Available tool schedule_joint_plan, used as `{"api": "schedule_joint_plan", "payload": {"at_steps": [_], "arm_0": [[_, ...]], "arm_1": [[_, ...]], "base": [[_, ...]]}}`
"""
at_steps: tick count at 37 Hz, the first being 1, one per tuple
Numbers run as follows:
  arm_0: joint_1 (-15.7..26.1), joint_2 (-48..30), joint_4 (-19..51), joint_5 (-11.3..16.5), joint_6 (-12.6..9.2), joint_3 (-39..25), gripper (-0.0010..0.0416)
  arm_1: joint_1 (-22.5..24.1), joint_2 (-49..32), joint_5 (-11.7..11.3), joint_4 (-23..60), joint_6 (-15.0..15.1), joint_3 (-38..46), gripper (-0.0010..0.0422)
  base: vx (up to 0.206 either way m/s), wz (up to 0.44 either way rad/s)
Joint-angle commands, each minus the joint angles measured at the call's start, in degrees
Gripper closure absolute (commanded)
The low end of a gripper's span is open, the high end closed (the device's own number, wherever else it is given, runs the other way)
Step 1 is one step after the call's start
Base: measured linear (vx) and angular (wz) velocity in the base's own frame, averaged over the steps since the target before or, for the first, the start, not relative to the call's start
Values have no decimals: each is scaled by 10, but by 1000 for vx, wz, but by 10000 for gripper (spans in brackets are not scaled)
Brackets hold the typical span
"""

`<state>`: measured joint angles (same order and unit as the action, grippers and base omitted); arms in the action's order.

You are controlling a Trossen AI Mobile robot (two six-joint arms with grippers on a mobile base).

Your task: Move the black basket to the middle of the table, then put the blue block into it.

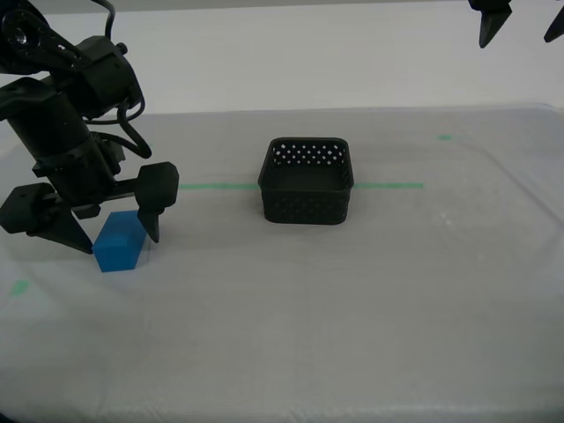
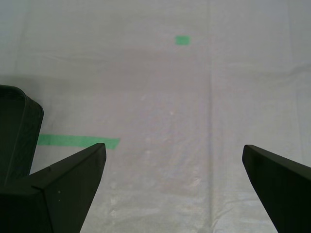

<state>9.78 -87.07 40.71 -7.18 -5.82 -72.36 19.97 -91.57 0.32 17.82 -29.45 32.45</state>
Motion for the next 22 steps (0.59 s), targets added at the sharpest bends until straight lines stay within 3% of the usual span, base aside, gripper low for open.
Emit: {"api": "schedule_joint_plan", "payload": {"at_steps": [1,7,22], "arm_0": [[0,0,0,1,0,0,12],[0,0,0,1,0,0,12],[0,0,0,1,0,0,12]], "arm_1": [[0,0,1,0,1,0,18],[0,0,1,-1,5,0,63],[0,0,1,-1,-3,0,240]], "base": [[0,0],[0,0],[0,0]]}}
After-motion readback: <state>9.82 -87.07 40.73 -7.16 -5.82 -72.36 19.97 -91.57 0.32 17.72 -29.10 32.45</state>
